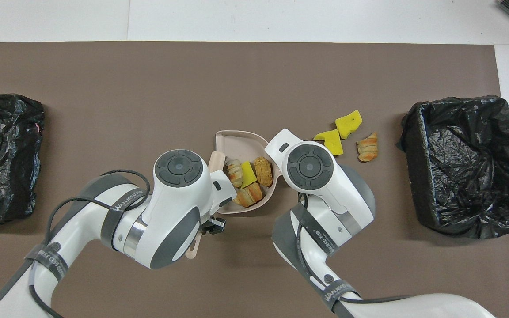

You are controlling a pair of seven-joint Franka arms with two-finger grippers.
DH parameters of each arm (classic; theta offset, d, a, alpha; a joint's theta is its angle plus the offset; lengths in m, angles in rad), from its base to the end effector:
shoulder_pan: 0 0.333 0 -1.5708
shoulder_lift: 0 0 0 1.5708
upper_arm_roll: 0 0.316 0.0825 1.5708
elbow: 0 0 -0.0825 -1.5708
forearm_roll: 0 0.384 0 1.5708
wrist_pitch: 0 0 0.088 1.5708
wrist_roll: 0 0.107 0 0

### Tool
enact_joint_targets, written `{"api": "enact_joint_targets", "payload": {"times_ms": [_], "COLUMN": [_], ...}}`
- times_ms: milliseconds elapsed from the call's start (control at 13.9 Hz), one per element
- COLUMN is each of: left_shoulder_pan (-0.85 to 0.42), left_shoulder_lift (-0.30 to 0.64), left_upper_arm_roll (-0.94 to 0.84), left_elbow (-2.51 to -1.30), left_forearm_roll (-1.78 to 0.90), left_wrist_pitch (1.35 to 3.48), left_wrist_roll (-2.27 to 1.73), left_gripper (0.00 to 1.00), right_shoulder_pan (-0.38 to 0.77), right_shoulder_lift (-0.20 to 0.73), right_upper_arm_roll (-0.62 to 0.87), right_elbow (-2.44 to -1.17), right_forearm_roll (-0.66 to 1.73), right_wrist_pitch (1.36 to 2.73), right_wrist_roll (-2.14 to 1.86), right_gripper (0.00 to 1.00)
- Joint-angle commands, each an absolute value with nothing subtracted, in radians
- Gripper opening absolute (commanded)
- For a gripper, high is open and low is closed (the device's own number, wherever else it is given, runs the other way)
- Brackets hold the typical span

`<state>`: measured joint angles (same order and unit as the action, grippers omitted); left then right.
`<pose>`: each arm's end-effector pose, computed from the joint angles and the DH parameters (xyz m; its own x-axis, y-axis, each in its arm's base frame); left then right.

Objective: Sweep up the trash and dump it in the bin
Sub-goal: 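Sweep the remaining bread chunk into the dustpan with the left gripper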

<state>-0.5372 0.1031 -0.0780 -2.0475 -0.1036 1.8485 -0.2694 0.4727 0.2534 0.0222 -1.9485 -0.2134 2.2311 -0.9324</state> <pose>0.4312 -0.3141 0.3697 0.9059 -0.2852 -0.3131 -0.2966 -0.9549 0.0116 0.5395 0.2832 0.3544 0.0224 0.9923 -0.1218 0.9935 -0.0085 0.1137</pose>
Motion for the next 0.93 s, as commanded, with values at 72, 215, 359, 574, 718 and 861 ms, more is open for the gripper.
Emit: {"api": "enact_joint_targets", "payload": {"times_ms": [72, 215, 359, 574, 718, 861], "left_shoulder_pan": [-0.528, -0.531, -0.531, -0.535, -0.531, -0.531], "left_shoulder_lift": [0.089, 0.087, 0.089, 0.084, 0.063, 0.022], "left_upper_arm_roll": [-0.081, -0.084, -0.084, -0.084, -0.083, -0.084], "left_elbow": [-2.056, -2.049, -2.039, -2.037, -2.034, -2.042], "left_forearm_roll": [-0.049, 0.010, 0.018, 0.018, 0.020, 0.020], "left_wrist_pitch": [1.841, 1.829, 1.812, 1.806, 1.772, 1.709], "left_wrist_roll": [-0.290, -0.337, -0.359, -0.360, -0.360, -0.376], "left_gripper": [0.00, 0.00, 0.00, 0.00, 0.00, 0.00], "right_shoulder_pan": [0.414, 0.396, 0.385, 0.384, 0.356, 0.322], "right_shoulder_lift": [0.255, 0.255, 0.255, 0.253, 0.245, 0.233], "right_upper_arm_roll": [0.034, 0.032, 0.034, 0.034, 0.034, 0.034], "right_elbow": [-1.950, -1.948, -1.948, -1.944, -1.922, -1.899], "right_forearm_roll": [-0.097, -0.063, -0.057, -0.041, -0.037, -0.005], "right_wrist_pitch": [2.269, 2.270, 2.272, 2.278, 2.258, 2.220], "right_wrist_roll": [-1.072, -1.115, -1.134, -1.135, -1.169, -1.238], "right_gripper": [0.00, 0.00, 0.00, 0.00, 0.00, 0.00]}}
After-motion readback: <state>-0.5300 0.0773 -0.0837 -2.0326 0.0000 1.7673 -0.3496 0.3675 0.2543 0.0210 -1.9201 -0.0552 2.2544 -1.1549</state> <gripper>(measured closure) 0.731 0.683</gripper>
